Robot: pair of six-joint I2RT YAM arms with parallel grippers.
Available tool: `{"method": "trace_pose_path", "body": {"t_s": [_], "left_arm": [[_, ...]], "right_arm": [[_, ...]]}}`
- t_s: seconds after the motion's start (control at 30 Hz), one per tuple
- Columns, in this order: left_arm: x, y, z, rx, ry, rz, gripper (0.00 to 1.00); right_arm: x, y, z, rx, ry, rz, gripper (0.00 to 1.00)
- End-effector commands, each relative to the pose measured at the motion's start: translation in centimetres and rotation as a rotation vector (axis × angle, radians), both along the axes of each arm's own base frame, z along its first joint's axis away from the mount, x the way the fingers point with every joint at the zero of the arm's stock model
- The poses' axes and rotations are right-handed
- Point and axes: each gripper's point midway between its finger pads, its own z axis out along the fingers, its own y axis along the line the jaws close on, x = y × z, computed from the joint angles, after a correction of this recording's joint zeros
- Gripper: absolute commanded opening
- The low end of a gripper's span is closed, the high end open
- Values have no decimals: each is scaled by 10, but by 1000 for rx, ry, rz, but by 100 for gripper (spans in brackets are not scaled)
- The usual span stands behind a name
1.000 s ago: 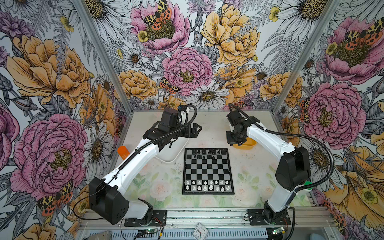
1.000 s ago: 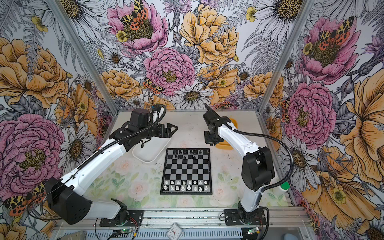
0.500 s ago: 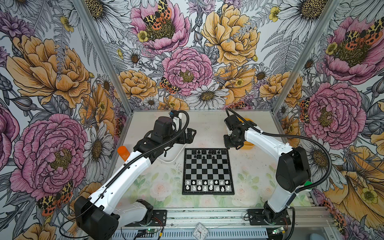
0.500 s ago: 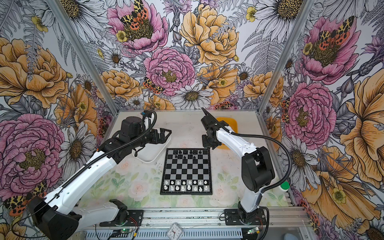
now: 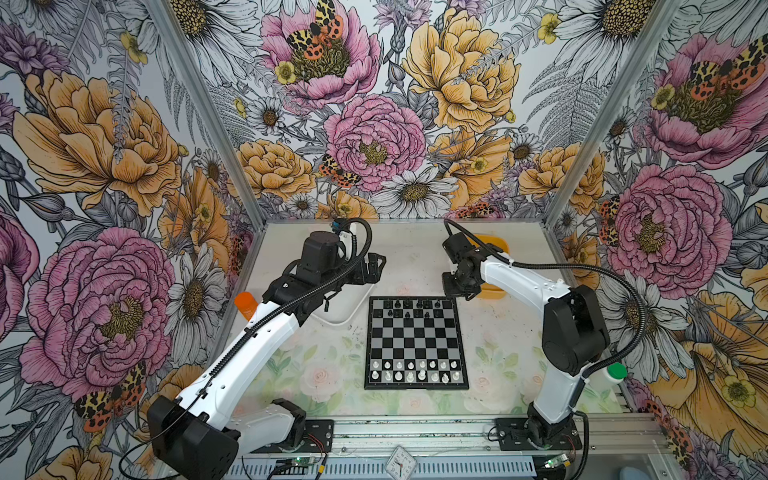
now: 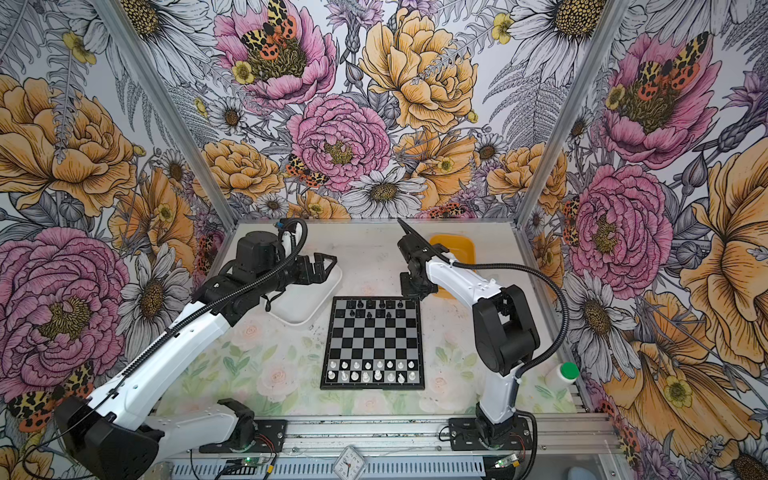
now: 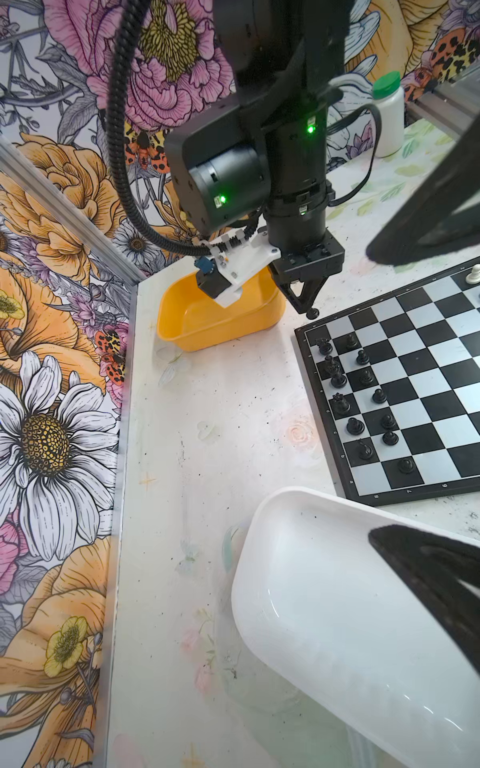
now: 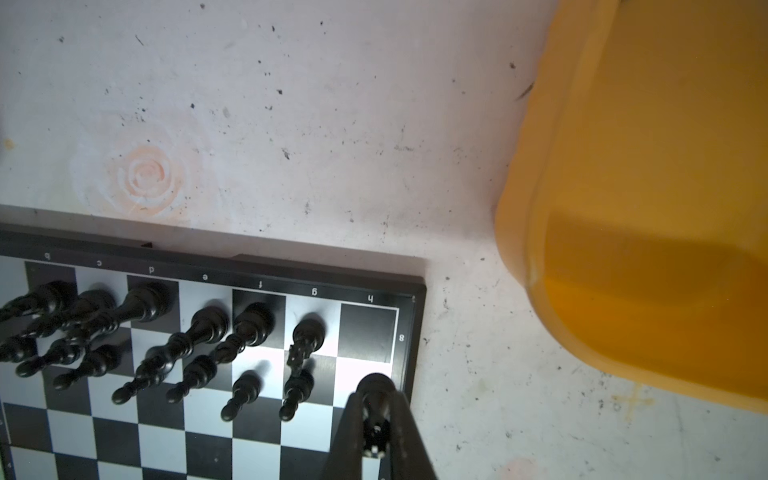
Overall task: Set up the chess pieces on the board
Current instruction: 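Lift the black piece and carry it over the board's far corner, then lower the black piece onto the far corner square and open the right gripper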
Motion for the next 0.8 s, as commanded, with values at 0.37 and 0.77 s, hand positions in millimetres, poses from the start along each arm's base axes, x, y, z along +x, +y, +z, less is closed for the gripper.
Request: {"method": "trace_pose_path", "body": {"t_s": [0.37,0.77], "left_arm": [[4,5,-1,8,2,-21,99],[7,5,5,18,-1,-27,99]], "right_arm": [[7,12,-27,-3,25,2,12],[7,12,-38,-12,38,6,14]]}}
